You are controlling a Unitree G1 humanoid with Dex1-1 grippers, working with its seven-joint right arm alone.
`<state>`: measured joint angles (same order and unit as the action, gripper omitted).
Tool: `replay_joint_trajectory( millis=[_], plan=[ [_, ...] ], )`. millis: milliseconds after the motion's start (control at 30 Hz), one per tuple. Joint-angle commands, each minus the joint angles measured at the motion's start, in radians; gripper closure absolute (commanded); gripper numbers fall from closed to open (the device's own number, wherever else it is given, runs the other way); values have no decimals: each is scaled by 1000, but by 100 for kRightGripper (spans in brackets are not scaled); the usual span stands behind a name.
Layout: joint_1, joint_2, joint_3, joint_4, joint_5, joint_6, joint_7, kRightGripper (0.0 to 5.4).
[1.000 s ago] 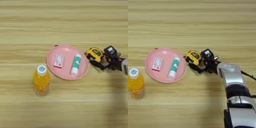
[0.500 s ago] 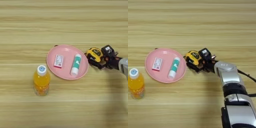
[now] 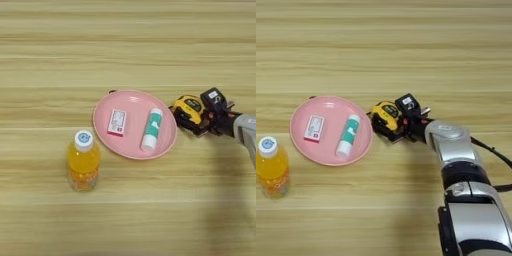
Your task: Move the objects on the table
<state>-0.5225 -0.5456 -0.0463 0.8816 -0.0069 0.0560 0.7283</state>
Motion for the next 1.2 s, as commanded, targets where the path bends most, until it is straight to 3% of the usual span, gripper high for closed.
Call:
replay_joint_trajectory(
  millis=[33,467,1200],
  plan=[
    [-72,-30,-3,-9,-6,-20,-22,4],
    [-82,-27,4,24,-9,-44,-18,130],
    [-142,-51,-60,-56,25,-83,-58,132]
  ],
)
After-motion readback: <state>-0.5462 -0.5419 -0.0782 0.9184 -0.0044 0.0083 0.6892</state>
